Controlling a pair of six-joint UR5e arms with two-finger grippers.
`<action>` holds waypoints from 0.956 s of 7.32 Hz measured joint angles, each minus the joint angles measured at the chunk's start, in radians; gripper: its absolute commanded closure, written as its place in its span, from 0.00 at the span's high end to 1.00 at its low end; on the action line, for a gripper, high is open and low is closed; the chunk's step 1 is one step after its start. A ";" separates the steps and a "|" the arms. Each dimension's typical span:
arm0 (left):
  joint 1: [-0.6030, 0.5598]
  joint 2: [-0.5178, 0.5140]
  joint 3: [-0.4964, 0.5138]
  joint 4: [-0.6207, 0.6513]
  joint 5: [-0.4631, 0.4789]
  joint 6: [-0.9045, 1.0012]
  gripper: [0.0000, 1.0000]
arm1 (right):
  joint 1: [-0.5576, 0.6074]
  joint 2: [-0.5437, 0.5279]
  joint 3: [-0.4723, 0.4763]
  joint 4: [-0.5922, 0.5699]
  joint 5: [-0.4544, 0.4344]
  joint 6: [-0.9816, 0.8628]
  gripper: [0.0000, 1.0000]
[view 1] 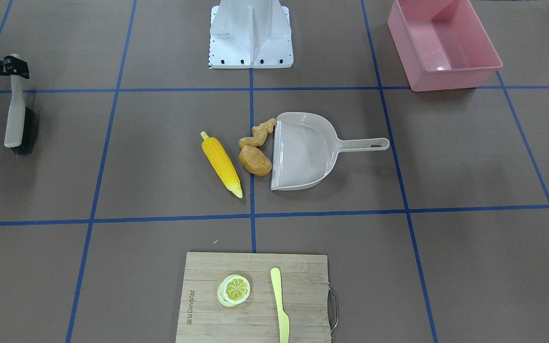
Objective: Sweep and dump trash into bin
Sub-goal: 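Lower the right gripper onto the white brush handle and close it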
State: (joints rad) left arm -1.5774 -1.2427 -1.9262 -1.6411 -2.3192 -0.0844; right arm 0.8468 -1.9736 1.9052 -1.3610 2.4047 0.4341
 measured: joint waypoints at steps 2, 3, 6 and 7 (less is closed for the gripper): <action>0.003 -0.006 0.009 -0.004 0.037 0.001 0.98 | -0.007 0.008 -0.011 0.002 0.025 0.023 0.85; 0.003 -0.007 0.017 -0.006 0.048 0.001 0.98 | -0.019 0.008 -0.013 0.002 0.034 0.034 0.60; 0.004 -0.014 0.033 -0.005 0.056 0.002 0.98 | -0.047 0.005 -0.013 0.004 0.032 0.048 0.00; 0.004 -0.014 0.036 -0.005 0.056 0.002 0.98 | -0.048 -0.001 -0.012 0.005 0.032 0.048 0.00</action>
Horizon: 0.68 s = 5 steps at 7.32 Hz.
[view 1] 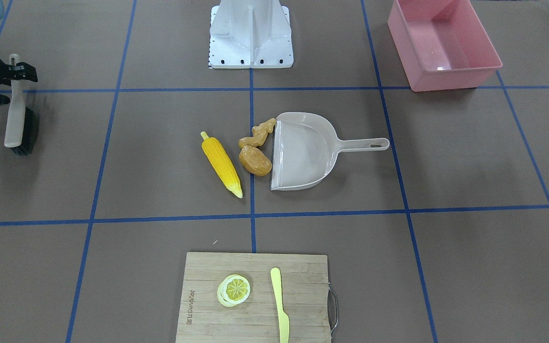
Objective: Sweep and dump trash into bin
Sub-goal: 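Lower the right gripper onto the white brush handle and close it, then lift the brush with the right gripper while the left reaches for the dustpan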
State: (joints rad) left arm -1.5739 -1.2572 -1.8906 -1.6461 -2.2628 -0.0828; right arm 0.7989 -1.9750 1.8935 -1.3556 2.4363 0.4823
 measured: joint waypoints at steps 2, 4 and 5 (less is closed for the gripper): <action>0.000 -0.002 0.002 0.000 0.000 0.000 0.98 | 0.003 -0.011 0.015 0.010 -0.002 -0.007 0.00; 0.000 -0.005 0.012 -0.001 -0.003 -0.001 0.98 | 0.048 -0.016 0.083 0.014 -0.008 -0.012 0.00; -0.001 -0.006 0.030 -0.002 -0.005 -0.001 0.98 | 0.096 -0.010 0.132 -0.013 -0.009 -0.012 0.00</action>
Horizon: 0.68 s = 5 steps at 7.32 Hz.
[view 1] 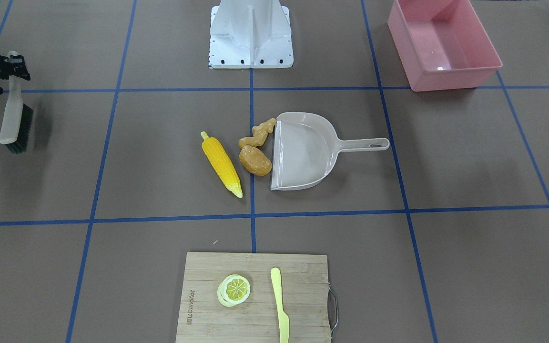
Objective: Sweep and dump trash into bin
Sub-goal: 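Lift the brush with the right gripper while the left reaches for the dustpan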
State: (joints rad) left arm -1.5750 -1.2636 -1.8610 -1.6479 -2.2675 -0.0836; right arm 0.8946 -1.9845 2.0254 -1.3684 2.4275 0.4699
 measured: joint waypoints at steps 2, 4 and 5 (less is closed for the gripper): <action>0.000 0.000 -0.013 0.000 -0.010 -0.001 0.98 | 0.066 0.083 0.072 -0.061 -0.025 0.045 0.00; 0.017 -0.013 -0.065 -0.028 -0.013 -0.001 0.98 | 0.079 0.234 0.071 -0.085 -0.079 0.186 0.00; 0.059 -0.024 -0.077 -0.092 -0.013 -0.001 0.98 | 0.078 0.310 0.047 -0.095 -0.092 0.220 0.00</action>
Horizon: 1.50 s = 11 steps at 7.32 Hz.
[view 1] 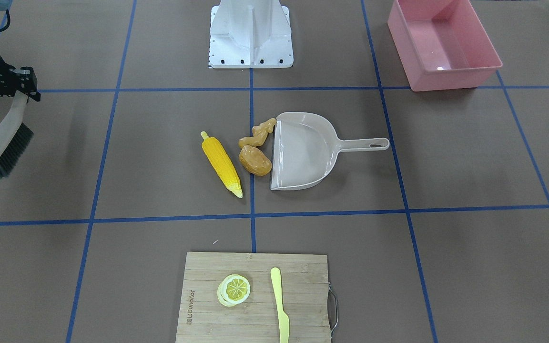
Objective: Sweep and dump trash into bin
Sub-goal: 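Lift the brush with the right gripper while the left reaches for the dustpan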
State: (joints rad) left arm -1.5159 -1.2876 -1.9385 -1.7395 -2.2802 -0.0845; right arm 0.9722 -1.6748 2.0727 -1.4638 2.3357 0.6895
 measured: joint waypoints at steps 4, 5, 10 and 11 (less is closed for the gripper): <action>0.320 -0.208 0.060 -0.268 0.017 -0.002 0.98 | -0.058 0.268 -0.188 -0.044 0.084 0.018 0.00; 0.360 -0.260 0.059 -0.271 0.019 -0.001 0.98 | -0.063 0.323 -0.244 -0.065 0.147 0.024 0.00; 0.627 -0.378 -0.035 -0.304 0.085 0.001 0.98 | -0.093 0.474 -0.367 -0.164 0.377 0.130 0.00; 0.666 -0.415 -0.042 -0.310 0.085 0.002 0.98 | -0.101 0.493 -0.367 -0.165 0.377 0.158 0.00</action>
State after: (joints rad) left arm -0.8504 -1.7023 -1.9802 -2.0498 -2.1953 -0.0826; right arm 0.8710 -1.1822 1.7055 -1.6285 2.7124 0.8479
